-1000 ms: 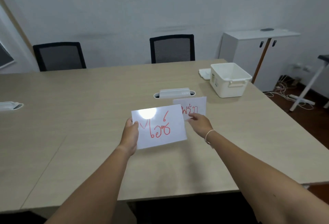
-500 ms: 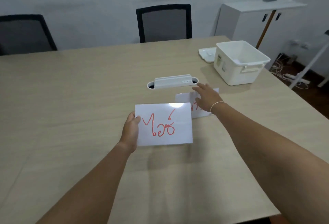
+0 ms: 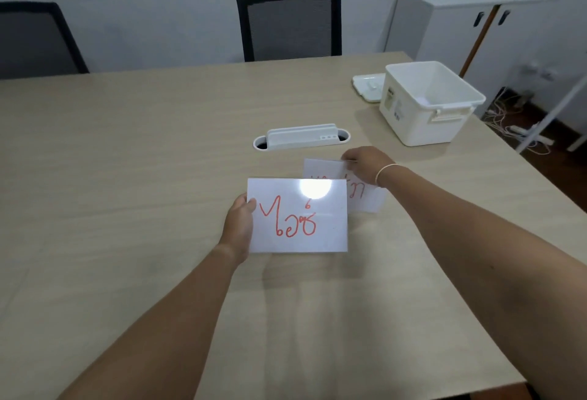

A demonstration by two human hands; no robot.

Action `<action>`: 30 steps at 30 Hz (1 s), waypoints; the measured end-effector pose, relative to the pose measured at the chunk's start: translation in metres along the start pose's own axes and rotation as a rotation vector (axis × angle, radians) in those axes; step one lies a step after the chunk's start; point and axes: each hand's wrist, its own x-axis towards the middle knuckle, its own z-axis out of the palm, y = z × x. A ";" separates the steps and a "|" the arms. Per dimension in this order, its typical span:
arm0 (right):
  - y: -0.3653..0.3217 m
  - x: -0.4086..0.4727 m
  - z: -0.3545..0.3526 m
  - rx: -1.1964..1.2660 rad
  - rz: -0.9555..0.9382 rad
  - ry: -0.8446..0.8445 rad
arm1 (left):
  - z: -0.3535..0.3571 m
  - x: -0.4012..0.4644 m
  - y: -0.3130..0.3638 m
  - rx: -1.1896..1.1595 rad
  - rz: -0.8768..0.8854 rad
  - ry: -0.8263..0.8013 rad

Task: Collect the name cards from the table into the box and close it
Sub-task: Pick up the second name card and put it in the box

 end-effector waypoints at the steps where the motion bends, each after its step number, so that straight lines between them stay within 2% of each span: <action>1: -0.001 -0.005 -0.007 0.039 -0.015 -0.017 | 0.005 -0.005 0.002 -0.001 -0.004 0.002; 8: 0.028 -0.068 -0.071 0.214 -0.086 -0.092 | 0.063 -0.074 0.017 0.021 0.085 0.018; 16: 0.117 -0.192 -0.142 0.192 -0.124 -0.109 | 0.178 -0.198 0.021 0.028 0.197 0.047; 23: 0.218 -0.263 -0.196 0.249 -0.068 -0.083 | 0.301 -0.271 0.029 0.041 0.202 -0.132; 30: 0.311 -0.285 -0.230 0.248 0.011 -0.036 | 0.417 -0.277 0.019 0.046 0.153 -0.276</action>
